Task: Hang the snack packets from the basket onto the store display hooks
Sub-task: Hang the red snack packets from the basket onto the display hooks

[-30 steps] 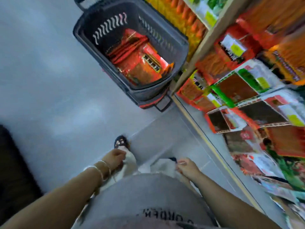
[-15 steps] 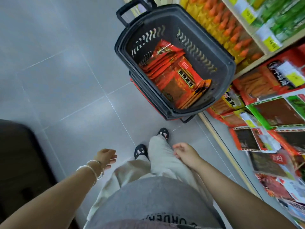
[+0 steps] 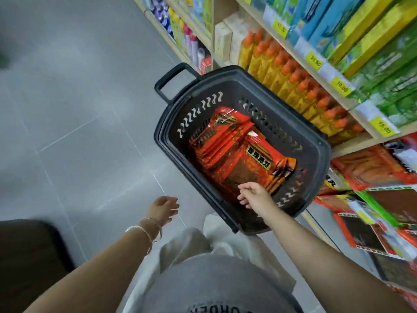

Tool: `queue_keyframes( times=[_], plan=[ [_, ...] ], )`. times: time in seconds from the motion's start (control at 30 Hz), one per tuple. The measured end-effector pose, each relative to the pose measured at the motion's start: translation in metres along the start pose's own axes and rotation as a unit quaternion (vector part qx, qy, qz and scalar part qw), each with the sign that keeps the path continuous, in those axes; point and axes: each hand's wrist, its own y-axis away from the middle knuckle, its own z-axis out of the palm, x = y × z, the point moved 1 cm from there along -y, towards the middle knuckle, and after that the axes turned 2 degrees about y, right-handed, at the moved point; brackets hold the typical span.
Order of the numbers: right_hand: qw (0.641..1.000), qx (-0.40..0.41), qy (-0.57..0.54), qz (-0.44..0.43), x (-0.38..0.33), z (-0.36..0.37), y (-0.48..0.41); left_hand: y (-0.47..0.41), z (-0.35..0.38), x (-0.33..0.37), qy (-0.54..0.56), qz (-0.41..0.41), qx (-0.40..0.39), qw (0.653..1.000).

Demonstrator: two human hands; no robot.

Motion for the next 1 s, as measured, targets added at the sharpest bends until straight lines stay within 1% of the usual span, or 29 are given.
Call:
queue_keyframes(
  times=[0.1, 0.2, 0.33, 0.47, 0.57, 0.63, 0.7, 0.77, 0.8, 0.83, 0.93, 1.0],
  plan=[
    [1.0, 0.008, -0.017, 0.018, -0.017, -0.011, -0.03, -0.017, 0.01, 0.054, 0.024, 0.054, 0.014, 0.998],
    [0.998, 0.029, -0.034, 0.033, -0.034, -0.012, -0.059, -0.032, 0.021, 0.095, 0.015, 0.093, -0.012, 0.995],
    [0.994, 0.058, -0.077, 0.05, -0.053, 0.003, -0.096, -0.062, 0.028, 0.131, -0.035, 0.103, -0.063, 0.992],
    [0.991, 0.063, -0.097, 0.071, -0.071, 0.026, -0.136, -0.098, 0.029, 0.163, -0.069, 0.064, -0.119, 0.988],
    [0.985, 0.085, -0.121, 0.092, -0.085, 0.04, -0.167, -0.125, 0.025, 0.191, -0.058, 0.028, -0.122, 0.99],
    [0.979, 0.107, -0.136, 0.109, -0.093, 0.049, -0.19, -0.139, 0.019, 0.208, -0.064, 0.013, -0.145, 0.987],
    [0.969, 0.133, -0.149, 0.142, -0.099, 0.057, -0.209, -0.149, 0.013, 0.22, -0.126, -0.002, -0.202, 0.971],
    [0.965, 0.178, -0.108, 0.161, -0.103, 0.062, -0.223, -0.156, 0.008, 0.225, -0.195, -0.009, -0.257, 0.946],
    [0.963, 0.2, -0.079, 0.163, -0.103, 0.065, -0.228, -0.159, 0.006, 0.227, -0.206, -0.016, -0.276, 0.939],
    [0.96, 0.217, -0.062, 0.167, -0.104, 0.068, -0.23, -0.162, 0.004, 0.228, -0.21, -0.022, -0.289, 0.934],
    [0.95, 0.243, -0.084, 0.178, -0.11, 0.077, -0.227, -0.166, 0.002, 0.23, -0.211, -0.028, -0.305, 0.928],
    [0.944, 0.28, -0.083, 0.156, -0.112, 0.08, -0.215, -0.165, 0.004, 0.231, -0.214, -0.027, -0.302, 0.929]
  ],
)
